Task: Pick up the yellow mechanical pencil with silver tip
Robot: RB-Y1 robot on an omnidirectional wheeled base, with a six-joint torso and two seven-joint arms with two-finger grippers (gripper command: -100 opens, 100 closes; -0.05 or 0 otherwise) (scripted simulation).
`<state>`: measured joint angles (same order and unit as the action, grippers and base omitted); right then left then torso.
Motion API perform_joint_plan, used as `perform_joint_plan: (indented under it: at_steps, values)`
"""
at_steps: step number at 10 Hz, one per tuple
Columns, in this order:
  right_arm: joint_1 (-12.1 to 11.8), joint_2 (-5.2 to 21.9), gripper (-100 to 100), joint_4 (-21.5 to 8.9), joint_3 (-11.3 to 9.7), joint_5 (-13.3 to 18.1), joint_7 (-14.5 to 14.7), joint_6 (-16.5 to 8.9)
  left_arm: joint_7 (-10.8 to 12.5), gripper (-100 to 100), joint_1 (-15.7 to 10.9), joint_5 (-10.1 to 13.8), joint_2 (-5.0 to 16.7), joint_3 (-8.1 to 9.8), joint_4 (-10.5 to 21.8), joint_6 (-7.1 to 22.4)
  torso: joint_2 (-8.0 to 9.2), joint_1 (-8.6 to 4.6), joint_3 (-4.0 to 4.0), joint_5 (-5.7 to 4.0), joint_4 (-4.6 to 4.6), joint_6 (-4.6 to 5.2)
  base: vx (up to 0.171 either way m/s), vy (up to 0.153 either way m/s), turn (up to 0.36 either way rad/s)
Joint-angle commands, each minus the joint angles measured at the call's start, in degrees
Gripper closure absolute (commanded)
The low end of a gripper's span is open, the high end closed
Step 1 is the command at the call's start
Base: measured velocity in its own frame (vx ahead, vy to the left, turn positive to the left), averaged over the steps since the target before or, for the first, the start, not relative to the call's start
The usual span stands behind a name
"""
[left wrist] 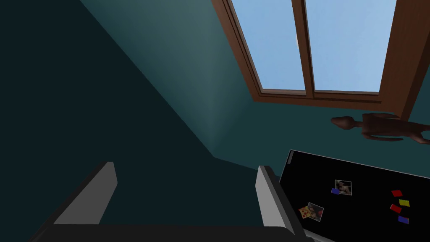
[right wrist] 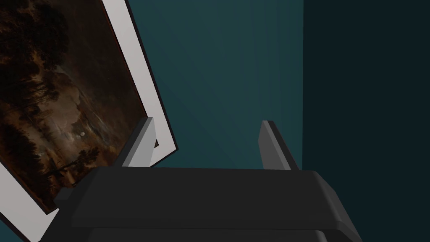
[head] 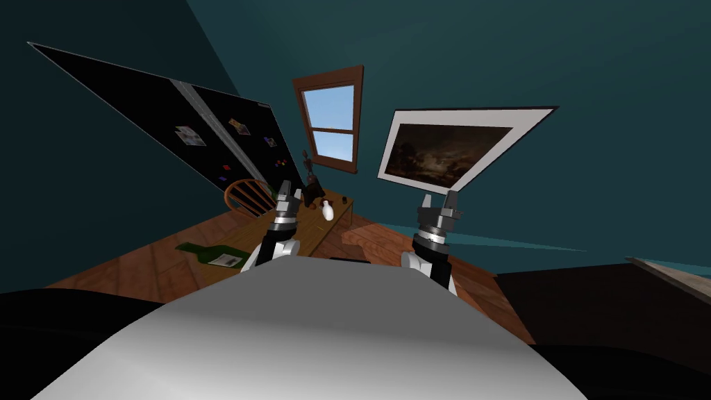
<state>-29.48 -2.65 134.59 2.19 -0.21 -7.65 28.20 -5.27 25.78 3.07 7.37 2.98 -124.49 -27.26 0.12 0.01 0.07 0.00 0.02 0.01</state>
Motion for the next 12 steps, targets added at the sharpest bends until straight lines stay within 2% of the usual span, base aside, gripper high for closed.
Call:
perform_joint_plan:
  at_steps: [1, 3, 4, 5, 6, 8, 9, 10, 11, 12]
  values:
    - [0.0, 0.0, 0, 0.0, 0.0, 0.0, 0.0, 0.0, -0.14, -100, 0.24, 0.6, 1.69, -0.49, 0.11, 1.52, 0.0, 0.0, 0.0, 0.0, 0.0, 0.0, -0.024, -0.003, -0.018]
    - [0.0, 0.0, 0, 0.0, 0.0, 0.0, 0.0, 0.0, -0.24, -100, 0.26, 3.34, 5.51, -1.52, 1.3, 5.42, -0.01, 0.0, 0.0, 0.0, 0.0, -0.01, -0.039, -0.001, -0.048]
    - [0.0, 0.0, 0, 0.0, 0.0, 0.0, 0.0, 0.0, -0.24, -100, 0.26, 3.34, 6.06, -1.52, 1.3, 6.31, 0.05, 0.01, 0.03, 0.0, 0.01, 0.0, -0.036, -0.003, -0.023]
    - [0.0, 0.0, 0, 0.0, 0.0, 0.0, 0.0, 0.0, -0.29, -100, 0.27, 4.88, 8.13, -2.09, 1.93, 8.29, 0.02, 0.0, 0.02, 0.0, 0.01, -0.01, -0.034, -0.003, -0.041]
    - [0.0, 0.0, 0, 0.0, 0.0, 0.0, 0.0, 0.0, -0.29, -100, 0.27, 4.88, 8.27, -2.09, 1.93, 9.02, 0.02, 0.01, 0.01, 0.0, 0.01, 0.0, -0.029, -0.002, -0.028]
    - [0.0, 0.0, 0, 0.0, 0.0, 0.0, 0.0, 0.0, -0.41, -100, 0.27, 8.26, 12.62, -3.29, 3.27, 13.21, 0.01, 0.0, 0.0, 0.0, 0.0, 0.0, -0.047, -0.004, -0.064]
    - [0.0, 0.0, 0, 0.0, 0.0, 0.0, 0.0, 0.0, -0.41, -100, 0.27, 8.26, 12.75, -3.29, 3.27, 14.91, 0.07, 0.01, 0.04, 0.0, 0.02, 0.0, -0.048, 0.004, -0.029]
    - [0.0, 0.0, 0, 0.0, 0.0, 0.0, 0.0, 0.0, -0.48, -100, 0.27, 10.05, 15.01, -3.92, 3.97, 17.05, 0.07, 0.02, 0.04, 0.0, 0.02, -0.02, -0.042, -0.003, -0.055]
    - [0.0, 0.0, 0, 0.0, 0.0, 0.0, 0.0, 0.0, -0.48, -100, 0.27, 10.05, 15.01, -3.92, 3.97, 18.01, 0.05, 0.01, 0.03, 0.0, 0.01, 0.0, -0.033, -0.002, -0.023]
    - [0.0, 0.0, 0, 0.0, 0.0, 0.0, 0.0, 0.0, -0.56, -100, 0.27, 11.89, 17.25, -4.54, 4.7, 19.73, 0.01, 0.01, 0.01, 0.0, 0.01, -0.02, -0.037, -0.001, -0.049]
